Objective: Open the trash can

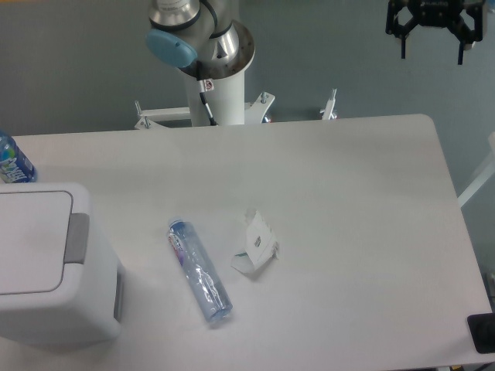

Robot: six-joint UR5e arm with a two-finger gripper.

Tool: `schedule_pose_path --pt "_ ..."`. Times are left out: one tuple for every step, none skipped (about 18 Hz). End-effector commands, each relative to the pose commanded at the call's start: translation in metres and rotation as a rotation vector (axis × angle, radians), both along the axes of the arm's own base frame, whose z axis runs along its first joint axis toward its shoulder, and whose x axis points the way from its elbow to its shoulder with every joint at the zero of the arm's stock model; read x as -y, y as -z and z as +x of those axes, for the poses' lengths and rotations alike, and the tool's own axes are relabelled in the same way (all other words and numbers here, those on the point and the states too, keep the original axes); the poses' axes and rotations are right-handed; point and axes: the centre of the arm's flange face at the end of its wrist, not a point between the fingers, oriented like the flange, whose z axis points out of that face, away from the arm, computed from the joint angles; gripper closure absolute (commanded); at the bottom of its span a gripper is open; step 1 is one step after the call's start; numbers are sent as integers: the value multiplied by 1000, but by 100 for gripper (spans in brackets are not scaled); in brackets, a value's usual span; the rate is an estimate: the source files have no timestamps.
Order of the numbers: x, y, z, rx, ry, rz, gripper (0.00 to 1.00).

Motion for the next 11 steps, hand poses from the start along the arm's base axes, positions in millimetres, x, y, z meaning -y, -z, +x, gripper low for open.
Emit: schedule_pose_path --pt "0 0 0 0 -2 -1 0" --pt "0 1 0 2 -2 -1 0" --pt "0 0 0 1 -3 0 0" --pt "-1 0 0 -1 -2 0 0" --pt "-1 0 0 0 2 5 0" --pt "-3 1 -1 3 2 15 0" --pt "-3 1 0 8 -17 28 0" --pt "-4 1 0 20 -58 45 0" --pt "-9 1 1 34 -102 78 0" --pt "-18 2 3 51 -136 109 0" --pt "-26 2 6 65 -169 129 0"
